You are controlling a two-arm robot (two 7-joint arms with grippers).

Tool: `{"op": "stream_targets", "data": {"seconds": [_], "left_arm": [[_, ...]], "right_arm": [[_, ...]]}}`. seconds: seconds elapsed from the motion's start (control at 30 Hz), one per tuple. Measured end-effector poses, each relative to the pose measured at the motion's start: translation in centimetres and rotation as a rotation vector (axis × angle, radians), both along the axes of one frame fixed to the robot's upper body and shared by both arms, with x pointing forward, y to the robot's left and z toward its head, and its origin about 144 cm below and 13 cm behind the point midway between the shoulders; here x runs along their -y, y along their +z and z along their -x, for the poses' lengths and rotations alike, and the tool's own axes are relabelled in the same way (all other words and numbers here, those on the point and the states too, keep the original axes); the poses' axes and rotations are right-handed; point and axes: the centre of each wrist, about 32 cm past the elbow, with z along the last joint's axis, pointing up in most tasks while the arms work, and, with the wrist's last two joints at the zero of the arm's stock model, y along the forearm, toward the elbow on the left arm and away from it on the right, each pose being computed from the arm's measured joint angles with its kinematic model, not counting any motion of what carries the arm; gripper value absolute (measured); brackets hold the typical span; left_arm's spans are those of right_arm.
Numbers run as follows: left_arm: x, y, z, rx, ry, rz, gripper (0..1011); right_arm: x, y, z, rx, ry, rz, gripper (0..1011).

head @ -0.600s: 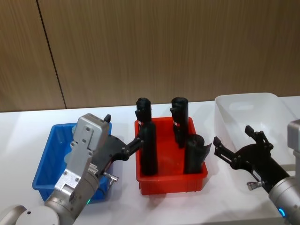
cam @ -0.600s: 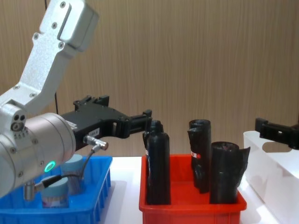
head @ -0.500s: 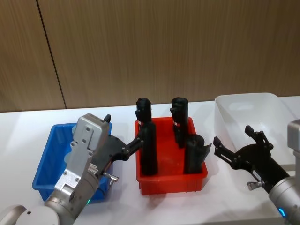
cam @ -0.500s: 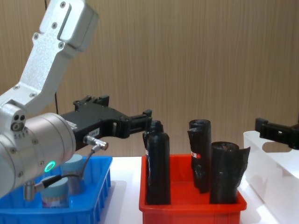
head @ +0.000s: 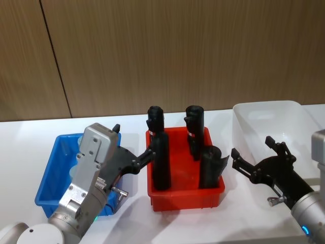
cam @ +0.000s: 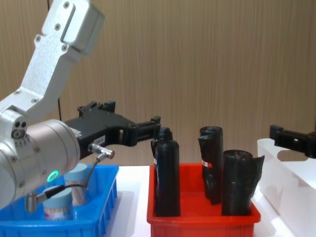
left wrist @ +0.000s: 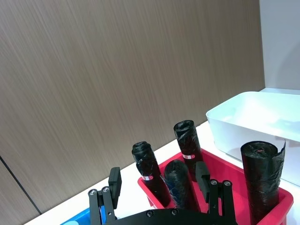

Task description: Pick the cotton swabs from the blue box and place them into the white box.

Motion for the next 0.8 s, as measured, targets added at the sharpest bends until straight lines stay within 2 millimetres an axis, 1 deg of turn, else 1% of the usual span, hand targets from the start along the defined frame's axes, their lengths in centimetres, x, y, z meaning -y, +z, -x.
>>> {"op": "stream_targets", "data": {"seconds": [0.4,0.63,0.8], "left_arm": [[-0.3,-0.1,-0.1,-0.006,0.007,0.001,1004],[-1.3,-0.4,-0.2,-0.031,0.048,0.01,1004],[-2.4,-0.6,-0.2,-0.057,0.099,0.023,1004]], "right_arm": [[0.0,0.0,0.0,0.0,0.0,0.0,1001],[0.0,0.0,0.0,0.0,0.0,0.0,1002],[0.0,0.0,0.0,0.0,0.0,0.0,1002]]}}
